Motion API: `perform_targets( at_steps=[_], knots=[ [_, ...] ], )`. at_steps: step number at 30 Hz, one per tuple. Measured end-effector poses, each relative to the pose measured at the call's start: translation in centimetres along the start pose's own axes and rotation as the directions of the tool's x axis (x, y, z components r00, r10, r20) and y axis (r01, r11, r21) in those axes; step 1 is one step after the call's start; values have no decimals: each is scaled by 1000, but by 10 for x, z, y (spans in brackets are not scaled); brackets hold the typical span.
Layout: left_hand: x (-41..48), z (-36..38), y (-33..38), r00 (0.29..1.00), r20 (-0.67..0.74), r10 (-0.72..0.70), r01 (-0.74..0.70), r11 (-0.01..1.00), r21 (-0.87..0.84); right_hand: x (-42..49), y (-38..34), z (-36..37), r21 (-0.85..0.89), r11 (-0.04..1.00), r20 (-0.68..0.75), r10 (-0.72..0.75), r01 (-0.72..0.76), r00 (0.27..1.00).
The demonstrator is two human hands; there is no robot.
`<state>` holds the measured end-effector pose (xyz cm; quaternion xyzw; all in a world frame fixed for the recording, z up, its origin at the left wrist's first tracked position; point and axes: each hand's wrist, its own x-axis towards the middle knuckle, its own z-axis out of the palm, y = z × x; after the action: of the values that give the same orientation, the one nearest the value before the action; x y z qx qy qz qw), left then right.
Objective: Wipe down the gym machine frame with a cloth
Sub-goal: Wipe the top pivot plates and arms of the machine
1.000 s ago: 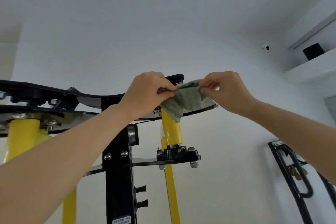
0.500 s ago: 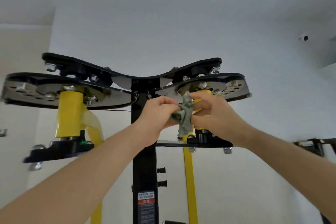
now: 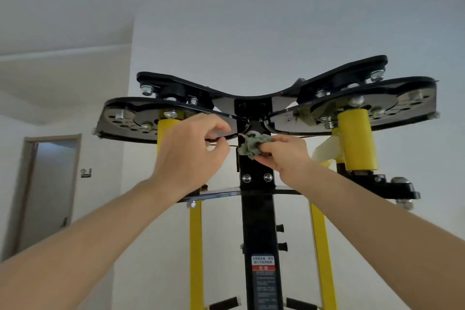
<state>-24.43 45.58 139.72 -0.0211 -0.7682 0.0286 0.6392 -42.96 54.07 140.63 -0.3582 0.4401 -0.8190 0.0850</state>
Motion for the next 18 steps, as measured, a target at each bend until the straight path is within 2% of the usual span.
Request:
perform_targets(
  at_steps=[3,6,9,10,11,12,13,14,16,18],
  knots=[
    [0,-32,-17,984,-124,128,-100,972,213,21,11,26,187,974,-14,133,-128,991],
    [1,-58,-36,965,-224,134,-49,935,351,27,13,48,317,931,10,188,-181,982],
    [5,-82,-52,975,-191,113,0,863,506,32,13,63,504,835,79,212,-222,974],
    [6,-87,-56,982,-163,93,6,852,523,34,14,66,526,820,85,214,-226,973],
    [7,-91,-60,988,-136,69,12,854,520,37,13,63,642,709,118,283,-291,952],
    [7,-94,-64,993,-112,48,16,862,507,32,13,64,625,709,132,315,-325,940],
    [7,-96,-67,996,-87,36,12,871,491,28,15,67,414,874,102,235,-256,967],
    [7,-98,-69,997,-62,34,-1,881,473,21,14,71,426,871,131,208,-245,969],
    [10,-104,-74,999,-24,26,-14,907,420,12,12,81,560,783,228,169,-271,959],
    [16,-113,-77,1000,22,-7,-1,935,353,1,8,92,615,703,302,208,-357,930]
  ],
)
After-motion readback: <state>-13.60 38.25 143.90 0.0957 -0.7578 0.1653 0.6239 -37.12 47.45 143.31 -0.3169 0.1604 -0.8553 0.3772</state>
